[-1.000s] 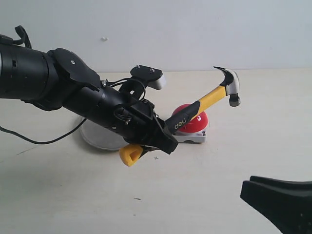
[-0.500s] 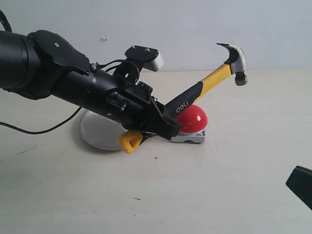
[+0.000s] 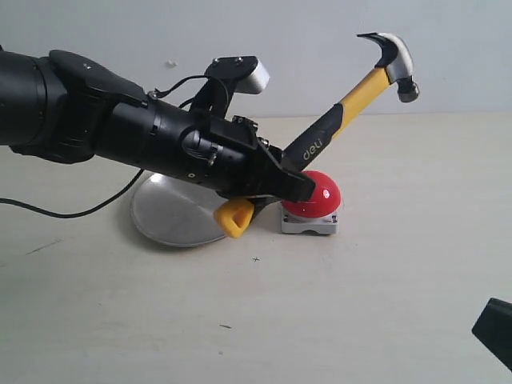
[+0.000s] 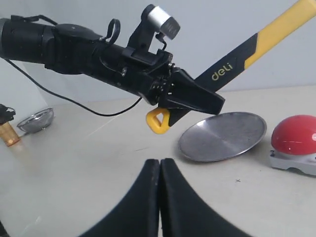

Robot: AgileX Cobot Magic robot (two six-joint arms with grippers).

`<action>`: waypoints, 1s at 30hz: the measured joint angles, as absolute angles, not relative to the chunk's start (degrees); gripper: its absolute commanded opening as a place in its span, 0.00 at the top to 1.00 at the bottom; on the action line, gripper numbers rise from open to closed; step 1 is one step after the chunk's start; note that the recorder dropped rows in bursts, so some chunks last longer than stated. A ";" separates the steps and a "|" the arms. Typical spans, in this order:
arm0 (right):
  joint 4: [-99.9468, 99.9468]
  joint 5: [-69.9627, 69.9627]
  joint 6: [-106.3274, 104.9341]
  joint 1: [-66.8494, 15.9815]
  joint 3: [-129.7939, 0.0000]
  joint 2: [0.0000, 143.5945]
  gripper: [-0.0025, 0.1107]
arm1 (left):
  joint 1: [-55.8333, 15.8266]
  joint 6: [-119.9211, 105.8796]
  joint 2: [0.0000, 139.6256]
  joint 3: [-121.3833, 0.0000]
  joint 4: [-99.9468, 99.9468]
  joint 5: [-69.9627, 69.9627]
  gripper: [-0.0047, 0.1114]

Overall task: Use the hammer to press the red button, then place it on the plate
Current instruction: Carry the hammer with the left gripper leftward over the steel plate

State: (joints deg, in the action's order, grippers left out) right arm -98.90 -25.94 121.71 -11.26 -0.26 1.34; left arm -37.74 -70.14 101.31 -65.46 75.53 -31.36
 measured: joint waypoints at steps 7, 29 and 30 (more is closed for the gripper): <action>-99.95 -12.08 121.36 -11.26 -0.26 1.34 0.98 | -37.74 -70.69 101.31 -65.46 78.69 -31.25 0.96; -99.95 -3.14 102.92 -11.26 -0.26 1.34 0.98 | -37.86 -66.86 99.73 -62.44 82.21 -21.75 0.96; -99.95 -3.14 102.92 -11.26 -0.26 1.34 0.98 | -37.86 -65.22 98.86 -62.44 79.88 -20.48 0.96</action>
